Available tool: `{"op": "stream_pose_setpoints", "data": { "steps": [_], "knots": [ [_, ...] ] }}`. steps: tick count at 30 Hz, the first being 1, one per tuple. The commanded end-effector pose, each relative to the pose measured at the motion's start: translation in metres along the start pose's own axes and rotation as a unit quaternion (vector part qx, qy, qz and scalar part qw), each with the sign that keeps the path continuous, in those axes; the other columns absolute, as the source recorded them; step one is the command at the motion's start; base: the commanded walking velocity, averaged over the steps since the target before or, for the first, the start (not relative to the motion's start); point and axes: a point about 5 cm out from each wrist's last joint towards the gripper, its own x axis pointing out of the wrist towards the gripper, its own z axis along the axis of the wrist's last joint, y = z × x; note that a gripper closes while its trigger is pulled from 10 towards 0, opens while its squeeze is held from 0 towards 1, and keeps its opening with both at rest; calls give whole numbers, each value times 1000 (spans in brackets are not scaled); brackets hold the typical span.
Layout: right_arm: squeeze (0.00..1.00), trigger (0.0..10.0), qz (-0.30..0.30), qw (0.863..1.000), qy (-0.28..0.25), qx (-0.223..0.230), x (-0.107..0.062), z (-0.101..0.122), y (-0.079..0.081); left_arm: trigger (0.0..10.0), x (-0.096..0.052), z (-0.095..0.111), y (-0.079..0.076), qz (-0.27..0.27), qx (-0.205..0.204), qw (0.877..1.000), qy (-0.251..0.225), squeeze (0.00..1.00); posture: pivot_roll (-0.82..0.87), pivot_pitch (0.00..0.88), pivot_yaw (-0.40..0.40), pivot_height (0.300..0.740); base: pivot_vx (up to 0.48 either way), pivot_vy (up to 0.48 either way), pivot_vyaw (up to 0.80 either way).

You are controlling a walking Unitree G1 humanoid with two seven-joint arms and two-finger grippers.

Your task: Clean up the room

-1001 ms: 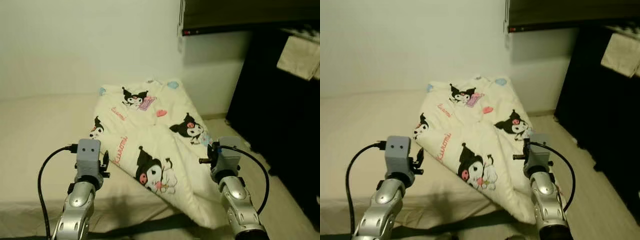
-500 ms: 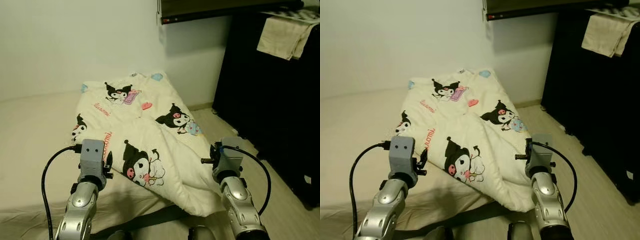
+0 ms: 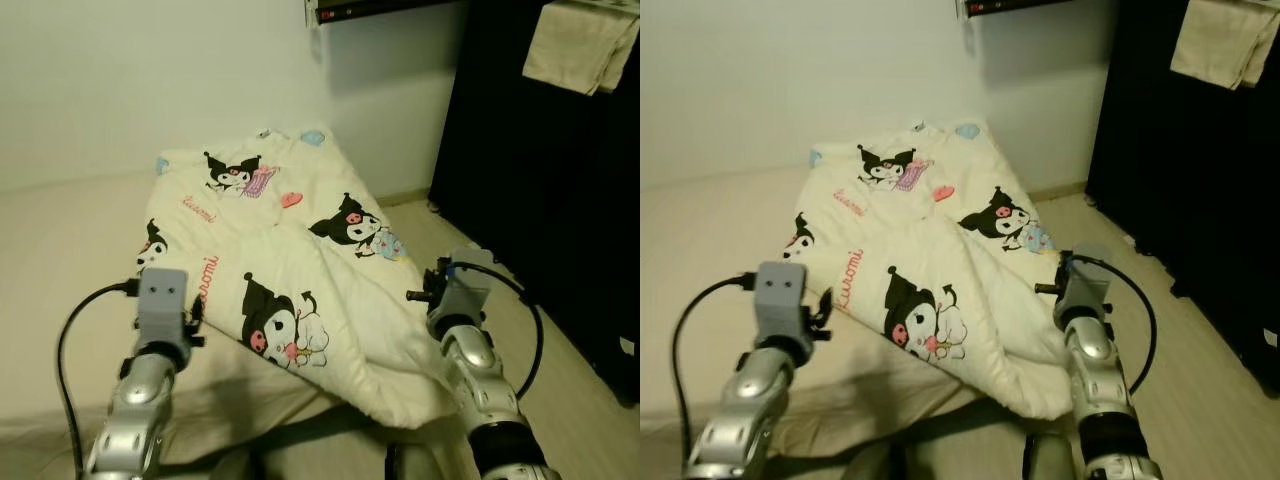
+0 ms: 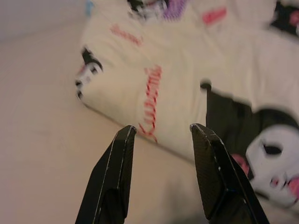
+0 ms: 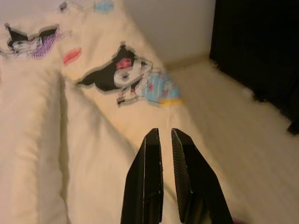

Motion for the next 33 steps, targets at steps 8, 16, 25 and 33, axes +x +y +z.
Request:
{"op": "stream_pose_setpoints", "data": {
  "steps": [8,16,25,33],
  "knots": [
    [0,10000,18,1000,-6,10,21,21,-9,10000,0,26,26,5,15,999,-31,0,36,301,80,570,0,0,0],
    [0,10000,36,998,-22,38,32,37,-14,10000,-8,53,39,10,-1,997,-73,0,86,345,63,570,0,0,0],
    [1000,10000,81,982,-9,169,41,40,-9,10000,-29,89,31,-71,-18,990,-123,0,194,377,59,570,0,0,0],
    [1000,10000,102,982,39,152,37,22,-5,10000,-76,91,-15,-325,-10,942,-87,0,257,404,66,570,0,0,0]
  ]
}}
